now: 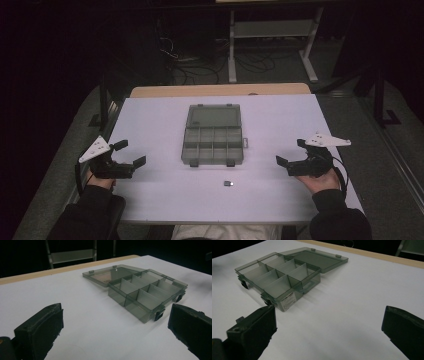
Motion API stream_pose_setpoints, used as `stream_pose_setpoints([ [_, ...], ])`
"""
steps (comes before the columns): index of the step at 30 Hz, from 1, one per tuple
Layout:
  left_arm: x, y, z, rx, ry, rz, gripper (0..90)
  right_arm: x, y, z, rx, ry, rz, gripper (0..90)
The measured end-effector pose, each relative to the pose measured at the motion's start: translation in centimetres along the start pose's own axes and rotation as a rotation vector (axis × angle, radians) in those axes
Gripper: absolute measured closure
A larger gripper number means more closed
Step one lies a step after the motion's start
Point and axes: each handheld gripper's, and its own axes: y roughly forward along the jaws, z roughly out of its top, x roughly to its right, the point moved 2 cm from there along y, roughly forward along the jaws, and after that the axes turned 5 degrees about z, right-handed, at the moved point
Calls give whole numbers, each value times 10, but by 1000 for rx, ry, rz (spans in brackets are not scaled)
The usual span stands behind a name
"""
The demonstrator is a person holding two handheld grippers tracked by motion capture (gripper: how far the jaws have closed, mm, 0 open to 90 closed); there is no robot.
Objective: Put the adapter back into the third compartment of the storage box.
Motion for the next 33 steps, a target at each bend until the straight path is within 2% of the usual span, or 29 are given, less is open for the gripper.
stream_pose_setpoints([
  [33, 1, 0, 0, -7, -1, -8, 0, -3, 3, 2, -35, -13, 23, 0],
])
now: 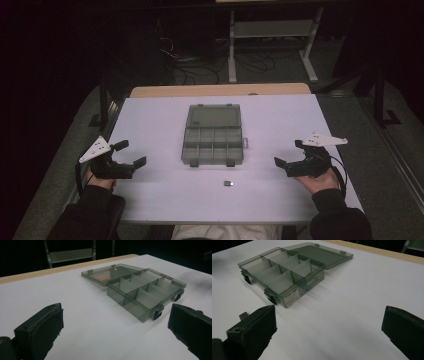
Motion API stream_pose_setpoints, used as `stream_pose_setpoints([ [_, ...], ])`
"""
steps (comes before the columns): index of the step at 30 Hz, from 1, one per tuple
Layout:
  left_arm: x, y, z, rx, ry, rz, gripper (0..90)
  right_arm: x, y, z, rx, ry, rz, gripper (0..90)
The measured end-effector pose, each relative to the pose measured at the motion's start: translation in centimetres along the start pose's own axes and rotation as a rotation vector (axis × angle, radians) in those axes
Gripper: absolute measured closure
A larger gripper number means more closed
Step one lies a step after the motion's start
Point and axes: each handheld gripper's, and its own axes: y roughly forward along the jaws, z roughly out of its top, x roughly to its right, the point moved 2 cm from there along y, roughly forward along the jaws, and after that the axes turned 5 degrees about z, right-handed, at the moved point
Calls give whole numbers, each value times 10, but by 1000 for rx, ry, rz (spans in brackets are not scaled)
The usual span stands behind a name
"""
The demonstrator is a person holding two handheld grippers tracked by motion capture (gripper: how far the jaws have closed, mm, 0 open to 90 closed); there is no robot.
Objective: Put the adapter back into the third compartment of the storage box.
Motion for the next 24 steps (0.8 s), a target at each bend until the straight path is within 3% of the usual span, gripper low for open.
stream_pose_setpoints([
  [24, 0, 0, 0, -6, 3, 3, 0, -25, 12, 21, -59, -113, 52, 0],
])
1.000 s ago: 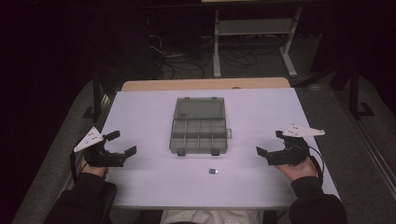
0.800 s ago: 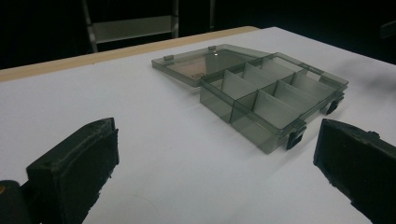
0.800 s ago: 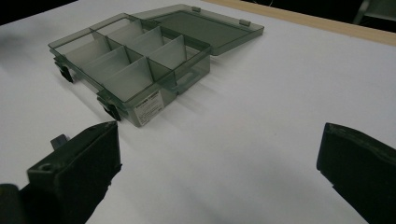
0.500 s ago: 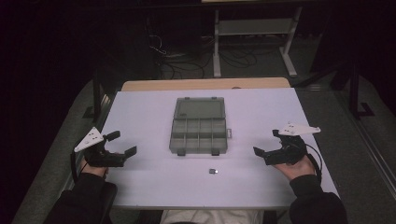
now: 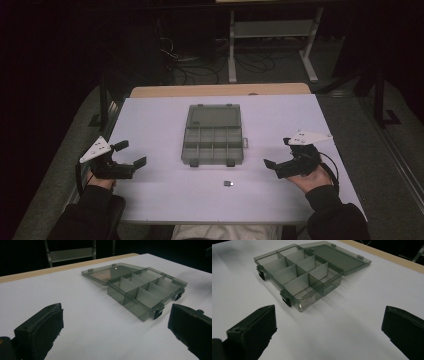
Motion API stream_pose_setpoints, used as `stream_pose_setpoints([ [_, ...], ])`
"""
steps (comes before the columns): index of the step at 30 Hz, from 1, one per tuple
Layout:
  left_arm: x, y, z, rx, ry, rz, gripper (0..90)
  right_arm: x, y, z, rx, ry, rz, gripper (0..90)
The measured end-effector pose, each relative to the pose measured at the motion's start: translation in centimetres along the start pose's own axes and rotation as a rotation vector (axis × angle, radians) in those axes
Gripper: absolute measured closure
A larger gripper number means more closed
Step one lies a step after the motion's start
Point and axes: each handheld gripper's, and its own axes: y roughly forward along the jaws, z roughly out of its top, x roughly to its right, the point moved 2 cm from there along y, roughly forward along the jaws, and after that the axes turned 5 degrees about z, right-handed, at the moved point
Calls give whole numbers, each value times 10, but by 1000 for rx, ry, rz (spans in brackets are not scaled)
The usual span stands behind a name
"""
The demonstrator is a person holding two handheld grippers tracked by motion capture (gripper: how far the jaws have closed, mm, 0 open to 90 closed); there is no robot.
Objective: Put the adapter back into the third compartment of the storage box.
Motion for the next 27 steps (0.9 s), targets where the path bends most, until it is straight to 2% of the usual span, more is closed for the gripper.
stream_pose_setpoints([
  [27, 0, 0, 0, -2, 1, -3, 0, -25, 20, 18, -64, -73, 99, 0],
])
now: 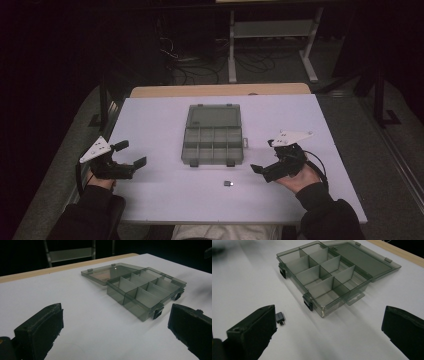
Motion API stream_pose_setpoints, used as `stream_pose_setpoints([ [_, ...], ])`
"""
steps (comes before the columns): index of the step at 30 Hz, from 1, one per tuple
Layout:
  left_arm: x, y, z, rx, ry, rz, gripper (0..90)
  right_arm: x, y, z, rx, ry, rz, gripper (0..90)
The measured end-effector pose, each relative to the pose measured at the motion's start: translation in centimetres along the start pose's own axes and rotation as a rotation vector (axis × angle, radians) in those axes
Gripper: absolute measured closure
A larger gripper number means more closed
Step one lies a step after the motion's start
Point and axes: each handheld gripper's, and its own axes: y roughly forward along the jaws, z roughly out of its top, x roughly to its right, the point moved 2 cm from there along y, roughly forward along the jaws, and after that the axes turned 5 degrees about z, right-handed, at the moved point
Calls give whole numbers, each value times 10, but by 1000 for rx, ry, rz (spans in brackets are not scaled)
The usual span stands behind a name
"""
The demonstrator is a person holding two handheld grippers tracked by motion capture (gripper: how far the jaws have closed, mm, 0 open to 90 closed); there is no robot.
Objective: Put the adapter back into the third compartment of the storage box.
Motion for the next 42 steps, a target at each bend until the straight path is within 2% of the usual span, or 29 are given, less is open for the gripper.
stream_pose_setpoints([
  [13, 0, 0, 0, 1, 0, -1, 0, -13, 12, 9, -28, -46, 44, 0],
  [18, 0, 0, 0, 1, -1, -3, 0, -17, 18, 10, -57, -72, 56, 0],
  [32, 0, 1, 0, -1, -2, -7, 0, -25, 30, 13, -98, -99, 89, 0],
  [42, 0, 1, 0, -2, -3, -8, 0, -30, 43, 16, -147, -128, 131, 0],
])
